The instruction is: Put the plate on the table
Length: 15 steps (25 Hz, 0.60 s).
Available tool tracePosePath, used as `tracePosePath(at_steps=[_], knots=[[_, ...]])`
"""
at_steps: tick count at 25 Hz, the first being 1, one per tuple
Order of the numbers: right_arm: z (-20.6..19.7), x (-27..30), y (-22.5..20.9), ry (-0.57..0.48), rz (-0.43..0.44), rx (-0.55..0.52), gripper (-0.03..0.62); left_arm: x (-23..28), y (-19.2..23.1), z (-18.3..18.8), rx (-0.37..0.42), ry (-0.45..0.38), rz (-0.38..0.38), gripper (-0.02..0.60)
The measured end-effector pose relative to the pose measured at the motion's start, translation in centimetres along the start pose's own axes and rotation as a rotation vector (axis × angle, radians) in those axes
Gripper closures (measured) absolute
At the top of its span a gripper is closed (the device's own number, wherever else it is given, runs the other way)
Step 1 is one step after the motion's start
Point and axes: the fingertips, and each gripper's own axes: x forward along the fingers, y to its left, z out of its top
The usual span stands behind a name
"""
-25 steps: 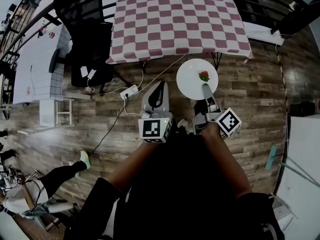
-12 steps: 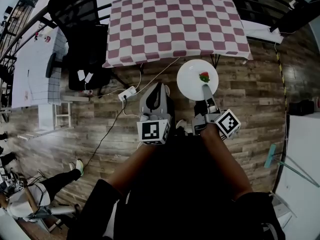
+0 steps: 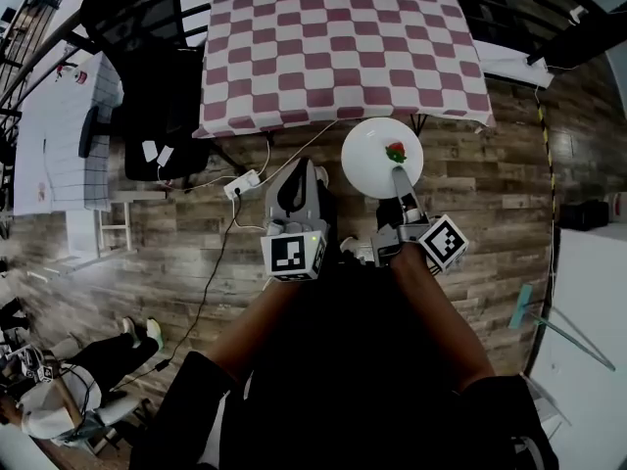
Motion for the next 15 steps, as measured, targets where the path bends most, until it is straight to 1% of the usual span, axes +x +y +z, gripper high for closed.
tracePosePath(at_steps=[3, 7, 11, 15], knots=[[0.7, 2.2, 0.3, -0.002, 0.0, 0.005, 0.574, 1.8, 0.8, 0.0, -0.01, 0.002, 0.0, 0.572], [1.5, 5.9, 0.9, 0.018, -0.012, -0.012, 0.574, 4.8, 2.5, 0.1, -0.008, 0.026, 0.001, 0.572], [2.2, 9.9, 2.0, 0.02, -0.01, -0.005, 0.574, 8.2, 4.0, 0.4, -0.021, 0.033, -0.021, 0.572], [3.6, 13.9, 2.0, 0.008, -0.04, -0.021, 0.574, 12.1, 5.3, 0.3, -0.051, 0.047, -0.058, 0.572]])
